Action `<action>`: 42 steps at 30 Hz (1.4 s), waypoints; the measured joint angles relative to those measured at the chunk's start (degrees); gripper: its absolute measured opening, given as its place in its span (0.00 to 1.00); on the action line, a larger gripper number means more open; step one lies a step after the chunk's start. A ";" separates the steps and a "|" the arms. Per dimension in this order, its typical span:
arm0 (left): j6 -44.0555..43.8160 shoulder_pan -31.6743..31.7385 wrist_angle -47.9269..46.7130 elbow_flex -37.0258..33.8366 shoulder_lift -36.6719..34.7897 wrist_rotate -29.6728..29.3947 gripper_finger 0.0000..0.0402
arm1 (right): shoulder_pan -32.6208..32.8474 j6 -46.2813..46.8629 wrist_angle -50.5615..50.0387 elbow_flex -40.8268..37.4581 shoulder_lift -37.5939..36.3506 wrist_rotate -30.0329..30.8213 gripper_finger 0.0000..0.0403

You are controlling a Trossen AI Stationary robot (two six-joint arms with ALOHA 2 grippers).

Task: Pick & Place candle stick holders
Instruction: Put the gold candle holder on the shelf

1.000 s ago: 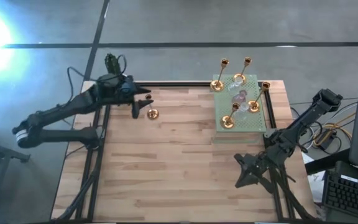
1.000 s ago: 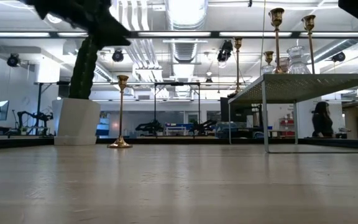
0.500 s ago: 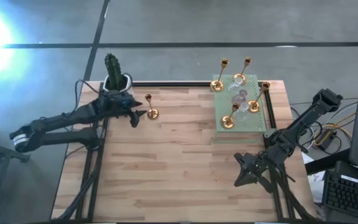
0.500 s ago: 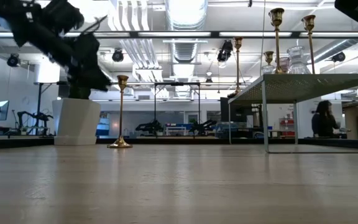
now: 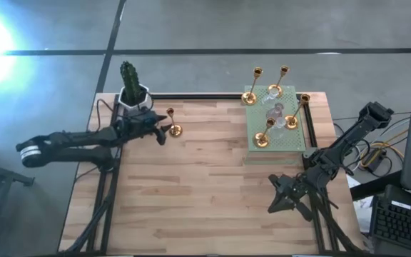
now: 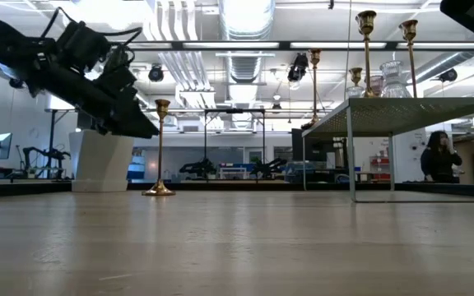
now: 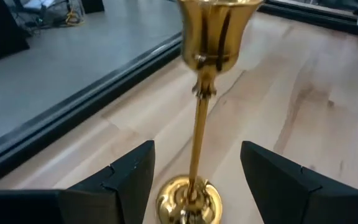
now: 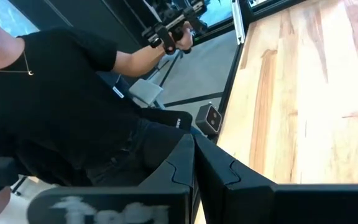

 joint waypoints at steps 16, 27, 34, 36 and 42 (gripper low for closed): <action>1.47 0.00 5.67 6.65 15.17 1.10 0.11 | 0.00 0.02 0.07 0.00 0.02 -0.02 0.02; -1.44 -0.45 4.90 12.74 12.55 8.77 0.04 | 0.00 -0.44 0.00 0.00 0.02 1.33 0.02; 0.33 -2.39 -6.85 26.89 13.81 13.56 0.04 | 0.00 -0.45 0.00 0.00 0.02 1.46 0.02; 1.35 -3.09 -9.13 30.48 14.55 14.72 0.04 | 0.00 -0.45 0.00 0.00 0.02 1.46 0.02; 1.69 -4.30 -10.86 38.97 18.25 22.41 0.04 | 0.00 -0.45 0.00 0.00 0.02 1.46 0.02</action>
